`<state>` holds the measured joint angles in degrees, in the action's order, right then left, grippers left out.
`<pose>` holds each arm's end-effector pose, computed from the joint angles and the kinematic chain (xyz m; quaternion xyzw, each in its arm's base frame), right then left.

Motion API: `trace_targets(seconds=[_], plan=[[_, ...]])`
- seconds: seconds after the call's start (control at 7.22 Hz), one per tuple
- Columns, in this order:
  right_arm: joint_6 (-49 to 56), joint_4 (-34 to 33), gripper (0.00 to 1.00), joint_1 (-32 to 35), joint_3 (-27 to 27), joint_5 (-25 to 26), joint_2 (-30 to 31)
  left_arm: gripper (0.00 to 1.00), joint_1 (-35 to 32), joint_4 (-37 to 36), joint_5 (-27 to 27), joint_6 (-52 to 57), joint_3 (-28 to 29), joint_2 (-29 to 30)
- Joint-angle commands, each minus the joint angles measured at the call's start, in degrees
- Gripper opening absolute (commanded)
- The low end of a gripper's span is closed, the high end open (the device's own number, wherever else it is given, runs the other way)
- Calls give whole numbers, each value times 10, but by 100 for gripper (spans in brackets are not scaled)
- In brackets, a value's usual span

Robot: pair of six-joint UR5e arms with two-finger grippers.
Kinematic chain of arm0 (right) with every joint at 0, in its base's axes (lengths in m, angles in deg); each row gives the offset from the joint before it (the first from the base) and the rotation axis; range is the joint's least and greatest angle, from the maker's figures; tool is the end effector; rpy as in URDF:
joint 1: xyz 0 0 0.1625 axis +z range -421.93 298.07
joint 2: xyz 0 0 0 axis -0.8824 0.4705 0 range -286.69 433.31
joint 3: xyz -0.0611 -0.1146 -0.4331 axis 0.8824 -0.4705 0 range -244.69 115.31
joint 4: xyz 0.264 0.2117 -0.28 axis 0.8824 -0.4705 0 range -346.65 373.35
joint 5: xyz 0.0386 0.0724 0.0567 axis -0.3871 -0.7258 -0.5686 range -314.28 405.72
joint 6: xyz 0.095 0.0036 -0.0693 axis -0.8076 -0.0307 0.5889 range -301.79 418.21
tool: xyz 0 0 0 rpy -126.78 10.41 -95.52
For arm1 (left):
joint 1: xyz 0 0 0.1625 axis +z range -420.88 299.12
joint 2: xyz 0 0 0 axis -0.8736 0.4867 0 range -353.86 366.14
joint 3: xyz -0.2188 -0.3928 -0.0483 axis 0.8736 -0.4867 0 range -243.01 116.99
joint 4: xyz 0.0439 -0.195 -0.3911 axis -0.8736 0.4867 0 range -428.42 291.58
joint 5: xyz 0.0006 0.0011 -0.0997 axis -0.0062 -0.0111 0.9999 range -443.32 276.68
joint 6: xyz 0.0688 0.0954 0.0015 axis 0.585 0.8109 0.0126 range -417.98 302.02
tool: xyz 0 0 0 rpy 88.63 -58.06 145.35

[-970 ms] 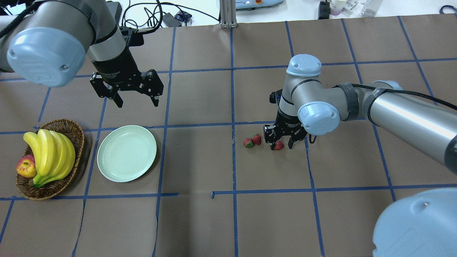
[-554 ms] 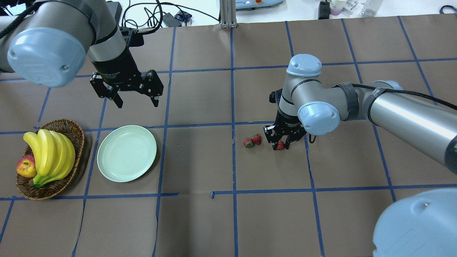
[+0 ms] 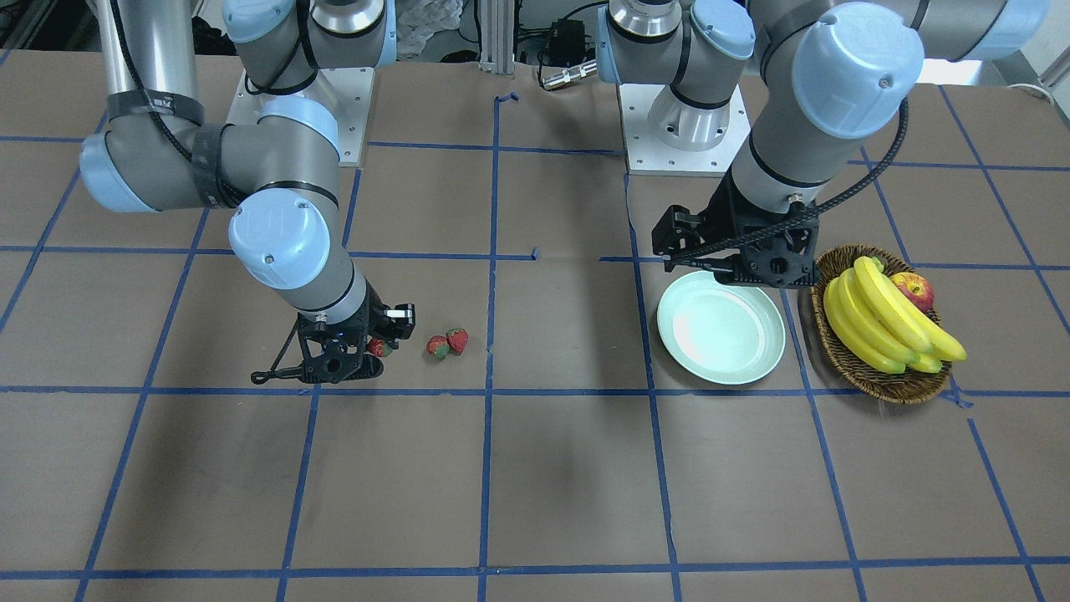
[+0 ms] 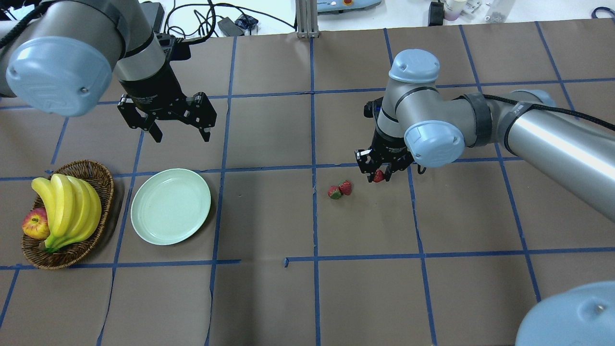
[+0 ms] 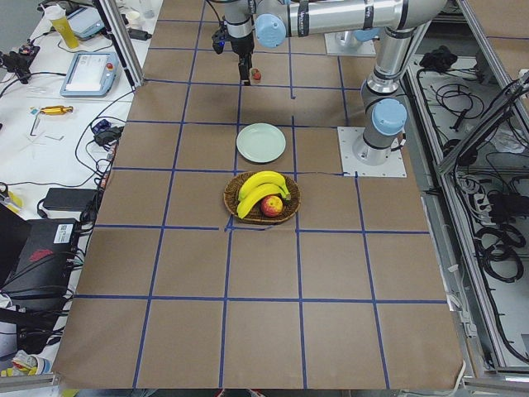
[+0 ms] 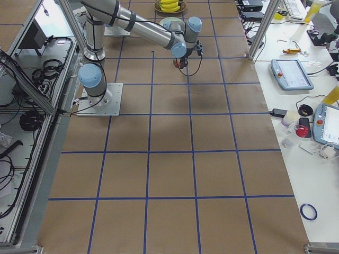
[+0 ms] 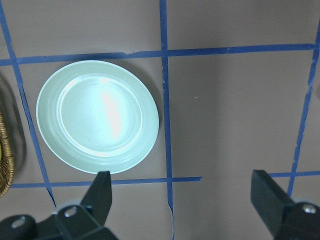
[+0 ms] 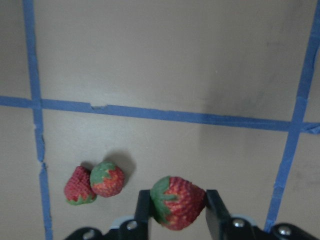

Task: Collect all strawberries into plate
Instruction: 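Carry the strawberry toward the plate and set it on the table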

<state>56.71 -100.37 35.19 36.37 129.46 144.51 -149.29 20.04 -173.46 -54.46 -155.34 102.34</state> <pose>0.2189 -0.5725 0.2552 -0.0461 0.9960 0.0574 0.0503 -0.1178 -0.5509 0.4211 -0.0169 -0.9980 -0.0610 0.0015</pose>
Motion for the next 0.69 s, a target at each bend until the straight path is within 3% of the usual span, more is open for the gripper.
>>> trace_targets(seconds=[0.0, 0.42, 0.55], plan=[[-23, 20, 0, 66, -63, -3, 2, 100, 47, -5, 1, 43, -10, 9], [-73, 4, 0, 168, -86, -4, -32, 100, 58, -32, 5, 36, -39, 17], [-82, -34, 0, 188, -90, -4, -64, 100, 58, -32, 4, 37, -38, 17]])
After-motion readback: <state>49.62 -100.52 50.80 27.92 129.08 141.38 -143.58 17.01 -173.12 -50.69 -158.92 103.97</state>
